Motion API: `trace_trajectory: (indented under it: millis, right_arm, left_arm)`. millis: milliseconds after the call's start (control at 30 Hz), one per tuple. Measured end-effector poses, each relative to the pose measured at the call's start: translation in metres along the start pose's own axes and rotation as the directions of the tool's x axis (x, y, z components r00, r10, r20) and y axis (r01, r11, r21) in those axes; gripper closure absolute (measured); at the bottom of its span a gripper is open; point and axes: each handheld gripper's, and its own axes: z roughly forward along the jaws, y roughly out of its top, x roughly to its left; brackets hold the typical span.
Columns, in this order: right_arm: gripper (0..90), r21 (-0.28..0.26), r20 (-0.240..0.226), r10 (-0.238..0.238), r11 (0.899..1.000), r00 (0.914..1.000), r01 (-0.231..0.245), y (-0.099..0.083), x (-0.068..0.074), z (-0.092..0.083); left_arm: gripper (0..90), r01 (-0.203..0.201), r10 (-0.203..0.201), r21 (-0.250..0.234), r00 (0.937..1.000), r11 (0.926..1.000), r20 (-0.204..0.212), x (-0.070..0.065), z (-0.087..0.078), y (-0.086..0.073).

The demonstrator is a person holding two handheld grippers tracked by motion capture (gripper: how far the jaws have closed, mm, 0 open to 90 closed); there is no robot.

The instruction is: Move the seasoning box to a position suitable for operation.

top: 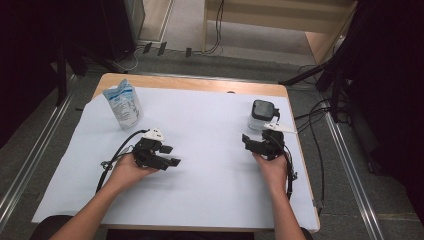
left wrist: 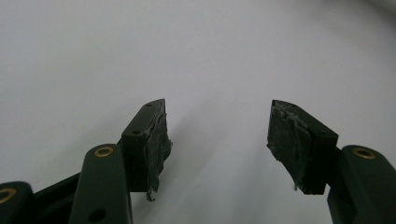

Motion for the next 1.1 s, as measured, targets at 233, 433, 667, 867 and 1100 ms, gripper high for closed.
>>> trace_trajectory:
  millis: [233, 433, 667, 867, 1100]
  right_arm:
    - [14.0, -0.018, 0.087, 0.064, 0.998, 0.9941, -0.063, 0.009, -0.007, 0.008]
    - [8.3, -0.008, 0.131, 0.098, 0.995, 0.9865, -0.097, 0.014, -0.012, 0.021]
    - [0.2, -0.026, 0.178, 0.128, 0.992, 0.9758, -0.125, 0.021, -0.017, 0.032]
    - [2.0, -0.016, 0.183, 0.125, 0.992, 0.975, -0.125, 0.023, -0.017, 0.041]
    - [2.1, -0.03, 0.22, 0.13, 0.991, 0.9667, -0.127, 0.027, -0.02, 0.053]
  left_arm:
    - [37.4, 0.026, -0.025, -0.033, 0.9991, 0.9991, 0.035, -0.004, -0.006, -0.002]
    - [37.1, 0.014, -0.014, -0.019, 0.9997, 0.9997, 0.019, -0.007, -0.008, -0.005]
    - [36.7, 0.002, -0.002, -0.007, 0.9999, 1.0, 0.01, -0.008, -0.007, -0.006]
    - [36.5, 0.002, -0.002, -0.014, 0.9999, 0.9999, 0.011, -0.009, -0.006, -0.007]
    - [36.3, 0.007, -0.007, -0.01, 0.9999, 0.9999, 0.013, -0.011, -0.008, -0.011]
